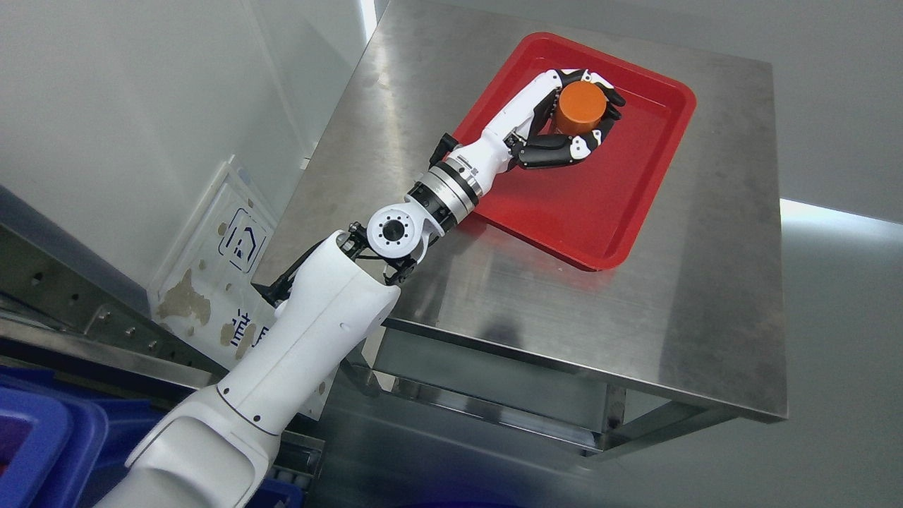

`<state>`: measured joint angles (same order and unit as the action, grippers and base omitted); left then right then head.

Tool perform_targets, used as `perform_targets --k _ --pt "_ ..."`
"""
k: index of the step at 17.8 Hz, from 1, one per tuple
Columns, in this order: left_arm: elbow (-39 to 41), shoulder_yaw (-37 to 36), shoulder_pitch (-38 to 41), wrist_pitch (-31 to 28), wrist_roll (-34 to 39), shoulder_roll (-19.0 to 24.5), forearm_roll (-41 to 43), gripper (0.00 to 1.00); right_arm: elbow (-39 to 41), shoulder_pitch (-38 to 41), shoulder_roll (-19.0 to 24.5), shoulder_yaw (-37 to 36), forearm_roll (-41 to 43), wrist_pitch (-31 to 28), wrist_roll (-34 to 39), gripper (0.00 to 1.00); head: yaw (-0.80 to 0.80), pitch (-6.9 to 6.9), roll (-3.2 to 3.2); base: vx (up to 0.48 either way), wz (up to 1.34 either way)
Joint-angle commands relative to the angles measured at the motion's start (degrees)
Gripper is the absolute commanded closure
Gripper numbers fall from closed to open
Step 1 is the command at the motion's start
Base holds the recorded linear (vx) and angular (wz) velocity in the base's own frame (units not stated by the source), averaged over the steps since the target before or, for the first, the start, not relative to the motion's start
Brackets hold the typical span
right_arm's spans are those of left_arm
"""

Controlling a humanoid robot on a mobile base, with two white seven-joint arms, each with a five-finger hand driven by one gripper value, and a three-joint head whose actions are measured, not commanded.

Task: Grab orange capacitor from left shelf to right desk
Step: 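Lower the capacitor onto the red tray and open the left hand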

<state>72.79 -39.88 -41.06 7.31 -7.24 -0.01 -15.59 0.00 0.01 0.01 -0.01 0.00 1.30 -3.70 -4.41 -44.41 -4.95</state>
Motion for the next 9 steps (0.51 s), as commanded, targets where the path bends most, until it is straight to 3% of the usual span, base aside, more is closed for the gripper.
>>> perform_targets --k 1,6,9 --pt "-7.58 -3.54 -0.51 -0.02 0.12 1.01 -0.05 0.87 1.00 1.31 -1.01 -0.61 -0.35 0.02 0.01 0.00 0.00 0.00 0.00 0.000 0.00" --pt "-7.58 -3.45 -0.51 -0.19 0.03 1.01 -0.05 0.68 1.00 1.31 -1.01 -0.61 -0.35 0.02 0.01 0.00 0.00 0.00 0.00 0.000 0.00" --pt "-7.58 -3.45 -0.51 -0.81 0.03 1.01 -0.14 0.63 1.00 1.22 -1.01 -0.61 -0.35 0.02 0.01 0.00 0.00 0.00 0.00 0.000 0.00"
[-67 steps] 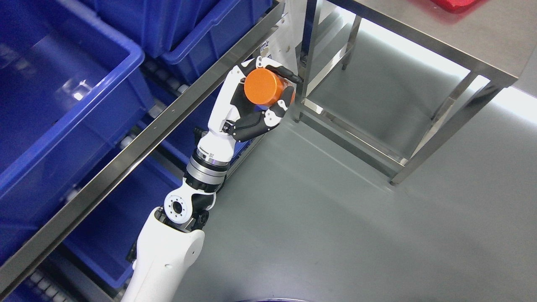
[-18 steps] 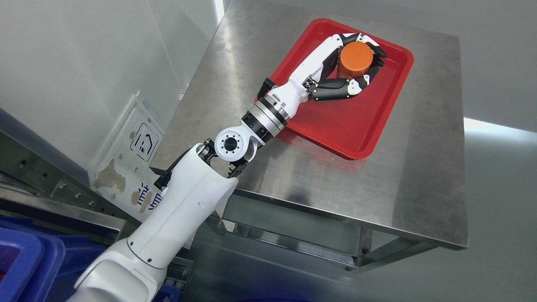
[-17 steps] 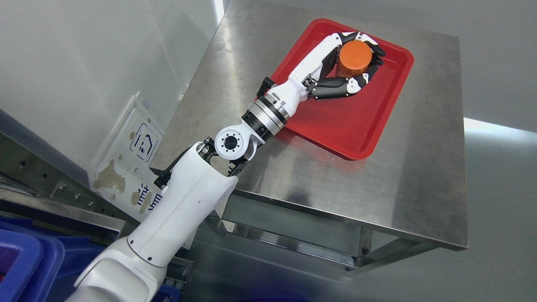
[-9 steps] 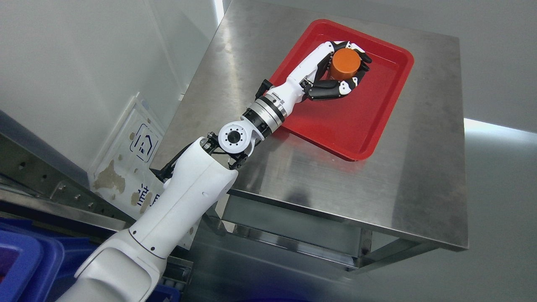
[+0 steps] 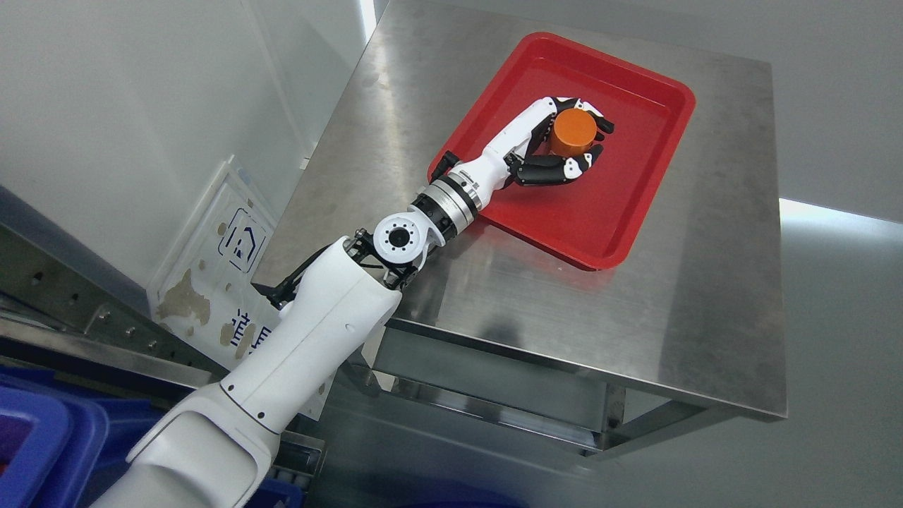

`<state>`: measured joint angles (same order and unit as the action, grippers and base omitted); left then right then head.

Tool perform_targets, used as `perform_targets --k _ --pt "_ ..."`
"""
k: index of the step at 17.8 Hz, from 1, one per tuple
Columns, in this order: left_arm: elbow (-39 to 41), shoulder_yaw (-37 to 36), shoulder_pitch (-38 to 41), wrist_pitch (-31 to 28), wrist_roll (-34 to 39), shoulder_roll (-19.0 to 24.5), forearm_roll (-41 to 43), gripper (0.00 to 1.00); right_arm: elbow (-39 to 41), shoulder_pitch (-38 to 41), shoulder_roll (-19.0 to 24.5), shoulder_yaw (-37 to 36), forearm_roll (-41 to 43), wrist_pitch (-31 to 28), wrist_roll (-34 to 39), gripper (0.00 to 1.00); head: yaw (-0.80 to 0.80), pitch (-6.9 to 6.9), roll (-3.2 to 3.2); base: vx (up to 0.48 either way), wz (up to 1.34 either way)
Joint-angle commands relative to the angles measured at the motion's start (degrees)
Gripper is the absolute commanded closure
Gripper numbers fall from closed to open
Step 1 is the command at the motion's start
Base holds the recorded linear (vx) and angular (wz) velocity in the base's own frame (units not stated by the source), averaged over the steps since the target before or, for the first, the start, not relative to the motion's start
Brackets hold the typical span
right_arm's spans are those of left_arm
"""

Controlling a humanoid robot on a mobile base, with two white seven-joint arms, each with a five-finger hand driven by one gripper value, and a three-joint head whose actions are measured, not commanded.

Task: Grab orange capacitor from left shelf to right desk

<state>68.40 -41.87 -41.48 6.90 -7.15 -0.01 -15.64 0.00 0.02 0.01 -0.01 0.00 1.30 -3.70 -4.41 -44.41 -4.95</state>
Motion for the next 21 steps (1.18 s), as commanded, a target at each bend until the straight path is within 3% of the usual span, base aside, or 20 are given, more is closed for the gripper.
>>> perform_targets --k 1,5,12,15,17,21 --pt "-3.19 -1.46 -0.09 -0.48 -0.14 1.01 -0.09 0.62 1.00 1.21 -1.01 -0.61 -0.35 0.02 0.01 0.00 0.00 0.00 0.00 0.000 0.00" --pt "-3.19 -1.02 -0.09 -0.74 -0.14 1.01 -0.09 0.56 1.00 1.30 -1.01 -0.61 -0.35 0.02 0.01 0.00 0.00 0.00 0.00 0.000 0.00" --pt "-0.56 7.14 -6.84 -0.83 -0.41 1.01 -0.27 0.27 1.00 1.30 -1.01 -0.61 -0.35 0.02 0.01 0.00 0.00 0.00 0.00 0.000 0.00" --pt "-0.29 11.36 -9.75 -0.74 -0.67 1.01 -0.18 0.00 1.00 1.30 -1.01 -0.61 -0.35 0.02 0.01 0.00 0.00 0.00 0.00 0.000 0.00" --pt "1.02 16.63 -8.88 -1.18 -0.84 1.01 -0.10 0.00 1.00 1.30 -1.01 -0.61 -0.35 0.02 0.01 0.00 0.00 0.00 0.00 0.000 0.00" --pt "11.99 25.51 -2.39 -11.18 -0.85 1.01 -0.18 0.00 1.00 1.30 -1.01 -0.61 -0.35 0.02 0.01 0.00 0.00 0.00 0.00 0.000 0.00"
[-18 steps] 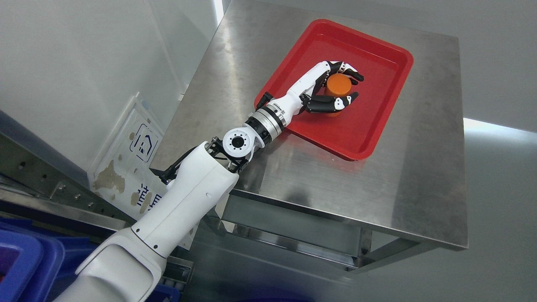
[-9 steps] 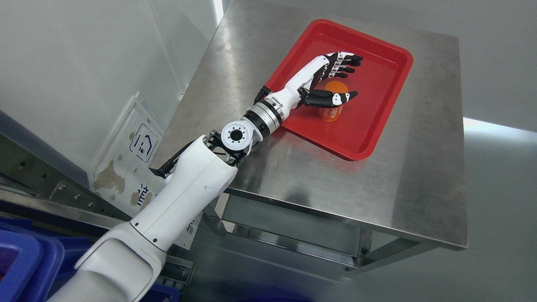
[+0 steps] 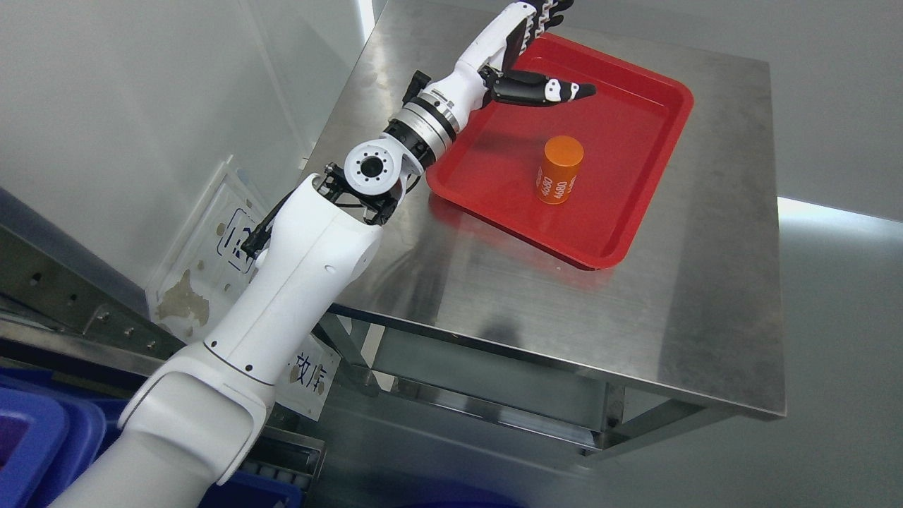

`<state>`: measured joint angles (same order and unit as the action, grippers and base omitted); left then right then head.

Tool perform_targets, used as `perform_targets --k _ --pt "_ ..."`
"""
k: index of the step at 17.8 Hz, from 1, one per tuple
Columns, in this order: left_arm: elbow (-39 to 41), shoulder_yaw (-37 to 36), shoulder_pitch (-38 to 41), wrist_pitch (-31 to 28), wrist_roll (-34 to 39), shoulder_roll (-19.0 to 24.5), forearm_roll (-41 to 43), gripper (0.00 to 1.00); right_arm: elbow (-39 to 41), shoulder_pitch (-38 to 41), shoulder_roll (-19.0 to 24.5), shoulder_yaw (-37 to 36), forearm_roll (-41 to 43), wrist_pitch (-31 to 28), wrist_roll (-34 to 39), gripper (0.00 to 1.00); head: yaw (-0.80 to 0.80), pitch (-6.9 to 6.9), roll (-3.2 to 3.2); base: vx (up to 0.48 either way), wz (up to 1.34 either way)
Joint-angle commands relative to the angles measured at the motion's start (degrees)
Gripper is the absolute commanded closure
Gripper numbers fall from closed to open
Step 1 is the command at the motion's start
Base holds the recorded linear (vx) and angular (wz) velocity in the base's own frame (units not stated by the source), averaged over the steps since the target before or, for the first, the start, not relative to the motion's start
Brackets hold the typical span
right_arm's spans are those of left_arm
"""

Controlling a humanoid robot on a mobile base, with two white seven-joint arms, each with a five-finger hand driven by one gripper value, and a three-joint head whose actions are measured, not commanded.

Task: Grab orange capacitor from left shelf to right desk

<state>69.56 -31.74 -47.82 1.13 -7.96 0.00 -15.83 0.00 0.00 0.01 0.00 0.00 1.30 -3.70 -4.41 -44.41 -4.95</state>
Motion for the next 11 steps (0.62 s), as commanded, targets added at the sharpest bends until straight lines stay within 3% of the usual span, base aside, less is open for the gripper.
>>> perform_targets --k 1,6,11 --pt "13.99 16.78 6.14 -7.26 -0.04 1.00 0.01 0.00 1.00 1.23 -1.01 -0.61 -0.35 0.02 0.01 0.00 0.00 0.00 0.00 0.000 0.00" --pt "27.78 23.21 22.99 -8.77 -0.04 1.00 -0.07 0.00 1.00 1.32 -1.01 -0.61 -0.35 0.02 0.01 0.00 0.00 0.00 0.00 0.005 -0.04" --pt "29.14 27.60 28.74 -3.41 0.14 1.00 -0.08 0.00 1.00 1.32 -1.01 -0.61 -0.35 0.02 0.01 0.00 0.00 0.00 0.00 0.011 0.01"
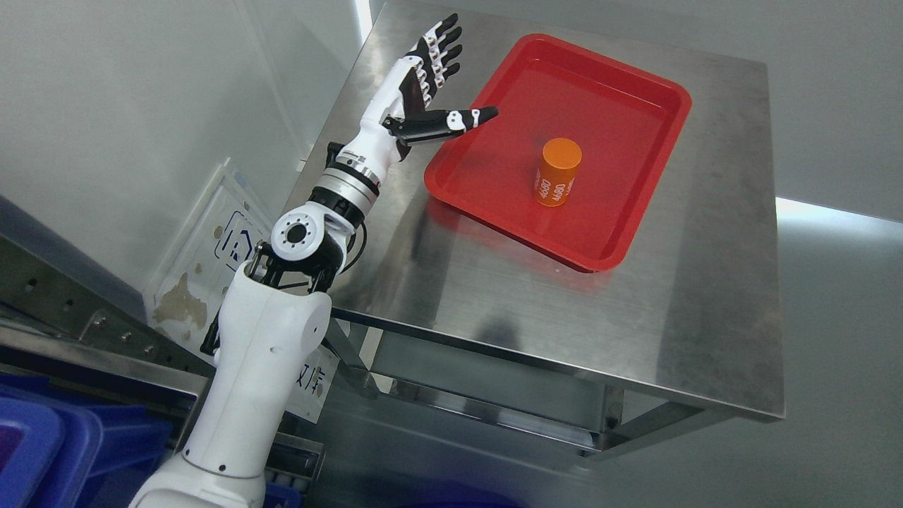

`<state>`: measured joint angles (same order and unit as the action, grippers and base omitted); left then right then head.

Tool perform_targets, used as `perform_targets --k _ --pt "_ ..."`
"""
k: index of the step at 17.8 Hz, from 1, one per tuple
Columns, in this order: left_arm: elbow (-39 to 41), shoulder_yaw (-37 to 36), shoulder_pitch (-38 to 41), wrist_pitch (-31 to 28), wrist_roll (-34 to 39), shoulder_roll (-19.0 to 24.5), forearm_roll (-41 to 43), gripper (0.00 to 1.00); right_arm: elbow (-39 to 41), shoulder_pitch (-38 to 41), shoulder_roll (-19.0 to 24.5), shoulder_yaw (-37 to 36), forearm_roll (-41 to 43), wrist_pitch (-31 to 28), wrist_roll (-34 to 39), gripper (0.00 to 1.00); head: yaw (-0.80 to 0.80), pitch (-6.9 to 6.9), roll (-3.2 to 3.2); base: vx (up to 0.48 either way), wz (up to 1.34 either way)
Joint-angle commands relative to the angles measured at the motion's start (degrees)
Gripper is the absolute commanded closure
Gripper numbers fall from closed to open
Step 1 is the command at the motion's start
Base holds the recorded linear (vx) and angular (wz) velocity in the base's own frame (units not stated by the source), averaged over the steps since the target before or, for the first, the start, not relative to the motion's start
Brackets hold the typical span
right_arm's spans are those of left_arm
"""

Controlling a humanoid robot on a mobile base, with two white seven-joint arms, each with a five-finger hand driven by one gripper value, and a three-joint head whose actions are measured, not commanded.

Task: Grab orange capacitor from left shelf to right desk

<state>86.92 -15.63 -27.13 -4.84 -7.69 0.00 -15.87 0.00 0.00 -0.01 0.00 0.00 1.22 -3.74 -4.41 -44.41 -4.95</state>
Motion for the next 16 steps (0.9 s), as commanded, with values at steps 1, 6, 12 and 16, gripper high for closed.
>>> perform_targets --k 1,6,12,16 --pt "11.79 12.02 8.49 2.73 -0.13 1.00 -0.04 0.00 1.00 1.32 -0.99 -0.62 -0.35 0.10 0.05 0.00 0.00 0.00 0.00 -0.012 0.02" --pt "11.78 12.12 10.25 3.43 -0.22 1.00 -0.04 0.00 1.00 1.32 -0.99 -0.62 -0.44 0.10 0.05 0.00 0.00 0.00 0.00 -0.010 0.01" --pt "11.79 10.89 10.25 6.50 -0.22 1.00 -0.04 0.00 1.00 1.32 -0.99 -0.62 -0.35 0.10 0.05 0.00 0.00 0.00 0.00 0.000 0.01" --pt "11.70 8.26 10.51 9.05 0.22 1.00 2.75 0.00 1.00 1.32 -0.99 -0.62 -0.35 0.10 0.05 0.00 0.00 0.00 0.00 0.000 0.00"
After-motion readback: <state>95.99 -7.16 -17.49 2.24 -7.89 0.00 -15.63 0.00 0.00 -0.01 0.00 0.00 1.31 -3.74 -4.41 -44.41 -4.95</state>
